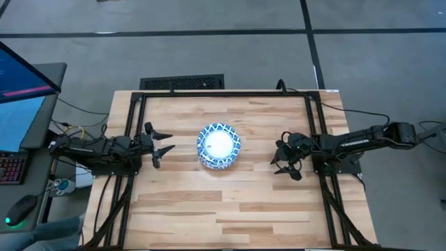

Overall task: Nest bowls inside each other
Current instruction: Return to Home Position

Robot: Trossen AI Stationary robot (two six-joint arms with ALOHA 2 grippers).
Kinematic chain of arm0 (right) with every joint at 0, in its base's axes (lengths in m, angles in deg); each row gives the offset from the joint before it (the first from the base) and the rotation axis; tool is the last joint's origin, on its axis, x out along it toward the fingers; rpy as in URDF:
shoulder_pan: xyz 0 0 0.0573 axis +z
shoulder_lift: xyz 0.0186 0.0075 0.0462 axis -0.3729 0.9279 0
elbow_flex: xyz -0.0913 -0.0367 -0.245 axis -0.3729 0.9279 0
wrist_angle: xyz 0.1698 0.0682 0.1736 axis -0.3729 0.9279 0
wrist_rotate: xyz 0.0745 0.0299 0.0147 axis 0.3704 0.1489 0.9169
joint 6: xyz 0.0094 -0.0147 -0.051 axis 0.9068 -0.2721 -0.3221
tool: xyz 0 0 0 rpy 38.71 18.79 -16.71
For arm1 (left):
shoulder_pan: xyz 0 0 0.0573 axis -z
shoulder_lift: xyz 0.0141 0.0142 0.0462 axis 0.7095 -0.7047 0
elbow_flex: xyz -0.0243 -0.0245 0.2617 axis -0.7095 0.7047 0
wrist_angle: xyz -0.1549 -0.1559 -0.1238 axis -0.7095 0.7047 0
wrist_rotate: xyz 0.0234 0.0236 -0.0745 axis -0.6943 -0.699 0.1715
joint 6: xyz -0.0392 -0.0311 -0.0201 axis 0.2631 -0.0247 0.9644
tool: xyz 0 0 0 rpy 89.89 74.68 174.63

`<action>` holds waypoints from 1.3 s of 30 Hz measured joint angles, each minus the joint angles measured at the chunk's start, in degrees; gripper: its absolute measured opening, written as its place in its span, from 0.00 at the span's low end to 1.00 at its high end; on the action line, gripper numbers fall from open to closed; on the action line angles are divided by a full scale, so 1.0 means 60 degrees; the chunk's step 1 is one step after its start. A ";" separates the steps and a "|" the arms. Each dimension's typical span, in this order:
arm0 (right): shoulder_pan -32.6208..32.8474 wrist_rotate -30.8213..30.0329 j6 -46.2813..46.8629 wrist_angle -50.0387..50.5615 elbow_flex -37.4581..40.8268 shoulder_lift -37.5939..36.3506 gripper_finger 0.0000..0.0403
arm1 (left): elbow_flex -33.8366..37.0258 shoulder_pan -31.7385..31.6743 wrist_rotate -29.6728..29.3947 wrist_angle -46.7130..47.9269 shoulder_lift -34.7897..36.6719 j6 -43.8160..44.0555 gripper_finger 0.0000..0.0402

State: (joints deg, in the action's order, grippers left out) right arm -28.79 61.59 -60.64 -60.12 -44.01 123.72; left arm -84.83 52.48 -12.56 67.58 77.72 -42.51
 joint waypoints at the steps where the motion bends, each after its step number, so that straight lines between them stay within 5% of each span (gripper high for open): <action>1: 0.0000 0.0000 0.0000 0.0000 0.0000 0.0000 0.63 | 0.0004 0.0000 -0.0003 0.0000 0.0000 0.0001 0.50; 9: -0.0012 -0.0202 -0.0043 -0.0026 0.0000 0.0000 0.63 | 0.0004 0.0000 -0.0004 0.0004 0.0000 -0.0002 0.50; 16: -0.0062 -0.2652 0.0356 -0.0462 0.0004 0.0000 0.63 | 0.0004 0.0000 -0.0004 0.0004 0.0000 -0.0001 0.50; 20: -0.0062 -0.3766 0.2143 -0.1940 -0.0060 -0.0008 0.63 | 0.0007 0.0000 -0.0004 0.0004 0.0000 -0.0002 0.50; 24: -0.0041 -0.3884 0.5798 -0.3739 -0.0240 -0.0173 0.63 | 0.0007 0.0000 -0.0004 0.0004 0.0000 -0.0002 0.50; 26: 0.0188 -0.3288 0.5432 -0.6222 -0.0240 -0.0168 0.63 | 0.0007 0.0003 -0.0004 0.0004 0.0000 -0.0002 0.50; 30: 0.0435 0.0138 0.2847 -1.1038 -0.0251 -0.0425 0.63 | 0.0007 0.0001 -0.0004 0.0004 0.0000 -0.0002 0.50; 35: -0.0652 0.0070 0.4716 -1.0956 0.0462 -0.1504 0.63 | 0.0007 0.0000 -0.0004 0.0004 0.0000 -0.0002 0.50; 39: -0.1680 0.1110 0.5539 -1.2175 0.0874 -0.2570 0.63 | 0.0007 0.0000 -0.0006 0.0004 0.0000 -0.0002 0.50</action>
State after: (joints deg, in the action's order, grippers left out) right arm -38.87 68.25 -27.40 -133.17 -38.76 108.30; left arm -84.78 52.48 -12.59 67.60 77.72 -42.52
